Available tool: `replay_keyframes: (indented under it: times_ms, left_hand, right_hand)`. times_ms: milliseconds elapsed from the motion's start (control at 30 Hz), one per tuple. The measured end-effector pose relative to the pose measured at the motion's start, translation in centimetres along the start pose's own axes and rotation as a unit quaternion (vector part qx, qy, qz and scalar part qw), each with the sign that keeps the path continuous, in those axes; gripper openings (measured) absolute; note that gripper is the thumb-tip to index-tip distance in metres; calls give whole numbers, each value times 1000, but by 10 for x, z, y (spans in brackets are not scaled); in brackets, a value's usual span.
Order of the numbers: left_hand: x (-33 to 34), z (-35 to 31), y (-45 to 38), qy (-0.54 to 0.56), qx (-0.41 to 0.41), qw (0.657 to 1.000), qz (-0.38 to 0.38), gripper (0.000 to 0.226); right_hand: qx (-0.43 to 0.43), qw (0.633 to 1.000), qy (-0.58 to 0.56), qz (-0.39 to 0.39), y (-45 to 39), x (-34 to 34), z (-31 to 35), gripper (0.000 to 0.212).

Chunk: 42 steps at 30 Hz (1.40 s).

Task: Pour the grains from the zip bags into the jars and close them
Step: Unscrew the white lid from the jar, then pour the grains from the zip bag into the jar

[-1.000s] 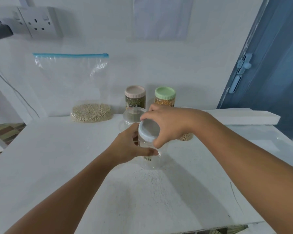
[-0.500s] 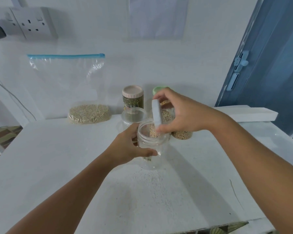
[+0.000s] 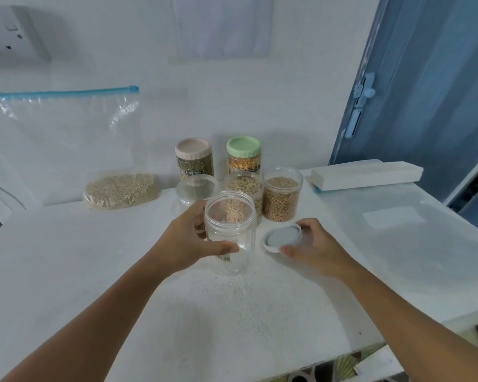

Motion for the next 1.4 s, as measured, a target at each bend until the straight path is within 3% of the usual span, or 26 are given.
replay_keyframes:
  times_ms: [100,200,300,400,533,667,833,1033,1133,1200,1300,1400]
  left_hand:
    - [0,1,-1,-2,1,1000,2,96]
    - [1,1,-1,1,1,1000,7,97]
    - [1,1,-1,8,-4,1000,11,98]
    - [1,0,-2,10,-9,1000,22,97]
    - [3,-3,0,19,-13,999,27,92]
    - [2,-8,1,36,-21,998,44,89]
    - [1,-19,3,44,-36,996,73,86]
    - [1,-23,13,15,-60,996,63,83]
    - [-24,-19,27,-24,-102,994,42,75]
    - [-55,-13,35,-109,-114,987,-16,61]
    - [-116,1,38,-282,-85,943,-157,40]
    - [-168,9,34,-374,-58,901,-214,41]
  right_hand:
    - [-10,995,103,1,4,-1,-11,82]
    - [-14,990,139,10,7,-3,-10,82]
    - [-27,986,161,11,10,-2,6,96]
    - [-86,994,62,9,16,-2,38,92]
    - [-131,975,-136,117,16,10,95,95]
    - [-166,968,-125,138,9,24,125,108]
    - [-180,973,-97,108,9,25,125,102]
    - [-204,967,-54,140,8,16,127,99]
    - [-209,968,-33,135,7,3,137,100]
    - [-230,967,-12,111,4,-8,154,81]
    - [-275,956,75,67,-4,-18,196,54]
    - [-275,929,232,83,-19,-1,245,46]
Point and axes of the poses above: each hand's wrist, its own y-axis away from the middle knuckle, its own x-axis out of the palm, z = x × y, the point moved 4 cm from there along -y, towards the middle knuckle, and after that the axes turned 4 degrees about y, right-handed, at the moved point
